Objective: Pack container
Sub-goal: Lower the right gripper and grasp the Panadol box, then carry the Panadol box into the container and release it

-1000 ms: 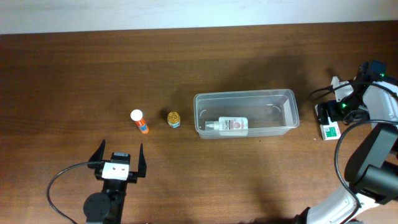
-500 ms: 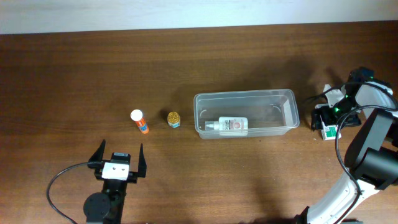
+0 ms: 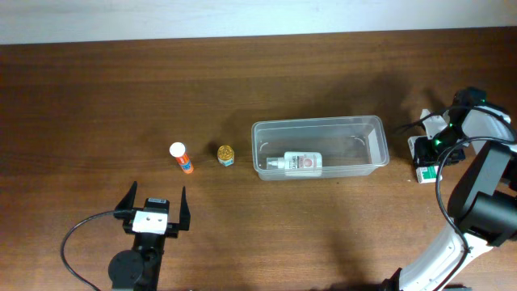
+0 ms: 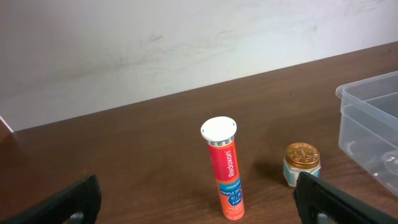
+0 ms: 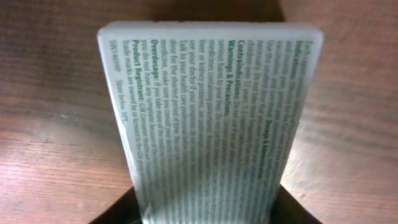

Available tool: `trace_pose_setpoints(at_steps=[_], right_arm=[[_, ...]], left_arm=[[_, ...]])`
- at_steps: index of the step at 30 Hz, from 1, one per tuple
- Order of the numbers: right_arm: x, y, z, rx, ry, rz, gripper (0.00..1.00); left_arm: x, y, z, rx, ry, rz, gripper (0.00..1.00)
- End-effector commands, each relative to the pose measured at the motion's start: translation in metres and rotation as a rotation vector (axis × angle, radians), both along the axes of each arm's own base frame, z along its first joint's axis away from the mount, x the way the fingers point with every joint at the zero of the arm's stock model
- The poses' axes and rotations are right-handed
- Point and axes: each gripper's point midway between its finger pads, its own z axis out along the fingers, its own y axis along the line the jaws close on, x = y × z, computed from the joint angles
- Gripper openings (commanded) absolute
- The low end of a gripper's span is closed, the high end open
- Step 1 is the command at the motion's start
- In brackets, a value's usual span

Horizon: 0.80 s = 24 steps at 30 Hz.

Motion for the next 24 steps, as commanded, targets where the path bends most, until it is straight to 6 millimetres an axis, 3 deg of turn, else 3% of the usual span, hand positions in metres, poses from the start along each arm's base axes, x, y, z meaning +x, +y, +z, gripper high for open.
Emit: trace_pose_setpoints(at_steps=[1,6,12,15,19,24], right_arm=[[0.011,-0.001,0.012,0.018,-0.016,-0.05,0.36],[0.024,-0.001,0.041,0.042,-0.043,-0.101,0.34],[0.049,0.015,0.1,0.166,-0.136,-0.1,0.34],[0.058,0.029,0.138,0.235,-0.185,-0.091,0.34],[0.06,0.053,0.172,0.289,-0.203,-0.061,0.34],[0.056,0.094,0.188,0.319,-0.158,0.004,0.36]], left_arm=[[0.0,0.002,-0.002,0.016,0.003,0.009,1.0],[0.0,0.002,-0.002,0.016,0.003,0.009,0.99],[0.0,0.002,-0.002,0.016,0.003,0.009,0.99],[0.0,0.002,-0.002,0.016,0.003,0.009,0.99],[0.0,0.002,-0.002,0.016,0.003,0.009,0.99],[0.0,0.002,-0.002,0.016,0.003,0.009,0.99]])
